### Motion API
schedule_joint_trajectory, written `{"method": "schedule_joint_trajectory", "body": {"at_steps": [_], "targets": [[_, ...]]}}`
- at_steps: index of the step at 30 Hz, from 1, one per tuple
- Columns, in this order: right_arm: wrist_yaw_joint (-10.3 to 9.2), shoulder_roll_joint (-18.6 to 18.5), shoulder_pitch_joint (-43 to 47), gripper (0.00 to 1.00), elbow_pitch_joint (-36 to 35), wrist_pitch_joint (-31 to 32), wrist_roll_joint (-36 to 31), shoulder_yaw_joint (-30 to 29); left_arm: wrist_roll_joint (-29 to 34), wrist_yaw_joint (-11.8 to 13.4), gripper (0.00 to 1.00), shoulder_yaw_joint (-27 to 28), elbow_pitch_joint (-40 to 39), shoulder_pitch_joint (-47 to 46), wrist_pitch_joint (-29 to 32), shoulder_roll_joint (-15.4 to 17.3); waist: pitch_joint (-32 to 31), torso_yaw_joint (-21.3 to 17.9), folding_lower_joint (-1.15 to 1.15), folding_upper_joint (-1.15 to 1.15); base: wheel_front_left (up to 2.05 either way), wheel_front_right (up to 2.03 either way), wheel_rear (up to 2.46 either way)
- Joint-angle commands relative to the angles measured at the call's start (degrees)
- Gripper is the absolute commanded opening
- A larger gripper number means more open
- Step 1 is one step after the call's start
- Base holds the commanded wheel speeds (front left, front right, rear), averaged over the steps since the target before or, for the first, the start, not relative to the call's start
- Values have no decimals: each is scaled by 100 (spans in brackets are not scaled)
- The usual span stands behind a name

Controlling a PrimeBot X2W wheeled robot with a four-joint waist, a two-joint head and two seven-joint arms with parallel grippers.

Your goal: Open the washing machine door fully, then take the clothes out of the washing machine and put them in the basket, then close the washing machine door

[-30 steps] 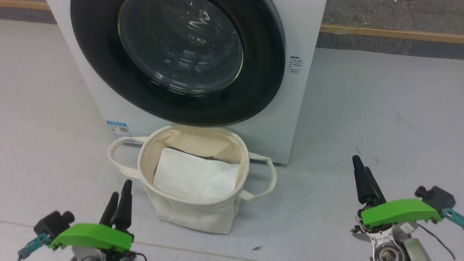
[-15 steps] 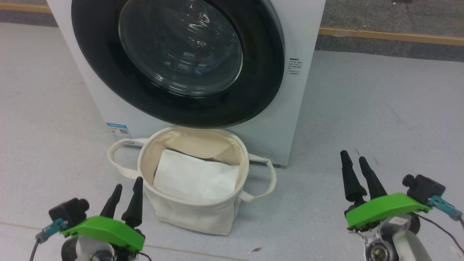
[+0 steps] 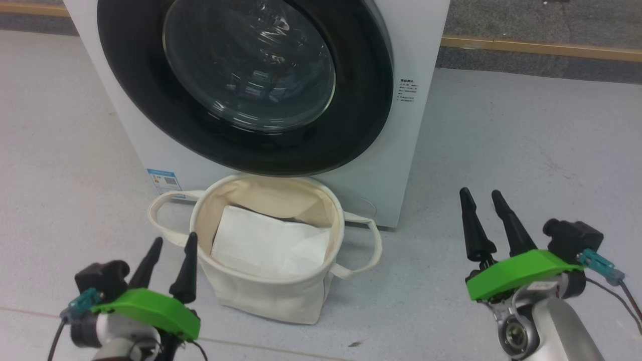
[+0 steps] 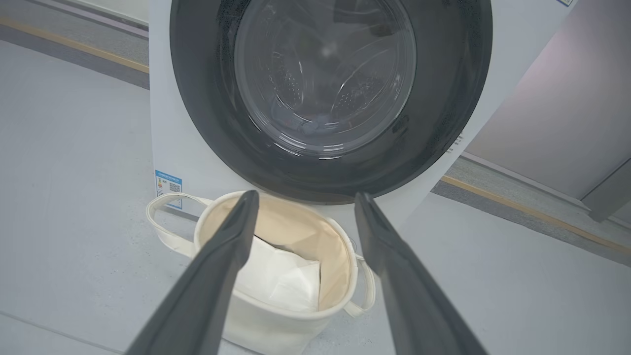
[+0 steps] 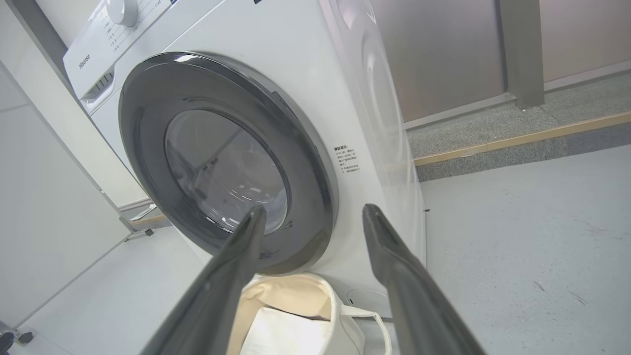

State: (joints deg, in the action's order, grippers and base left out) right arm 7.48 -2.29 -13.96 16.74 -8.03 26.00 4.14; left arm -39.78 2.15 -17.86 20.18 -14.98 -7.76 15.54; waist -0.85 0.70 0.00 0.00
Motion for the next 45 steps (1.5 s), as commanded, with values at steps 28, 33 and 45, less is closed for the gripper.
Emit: {"method": "schedule_joint_trajectory", "body": {"at_steps": [28,33,45], "targets": [[1,-53,-699,100,-206,-533,-1726,58,1387,388,100,-146,-175,-835,-556,728,7,-12,0,0,0,0,0],[1,-56,-758,100,-139,-617,-1866,56,1443,410,100,-95,-166,-907,-641,697,-30,1,0,0,0,0,0],[1,-59,-807,100,126,-697,-1747,38,1328,153,100,22,-282,-907,-723,600,-54,-4,0,0,0,0,0]]}}
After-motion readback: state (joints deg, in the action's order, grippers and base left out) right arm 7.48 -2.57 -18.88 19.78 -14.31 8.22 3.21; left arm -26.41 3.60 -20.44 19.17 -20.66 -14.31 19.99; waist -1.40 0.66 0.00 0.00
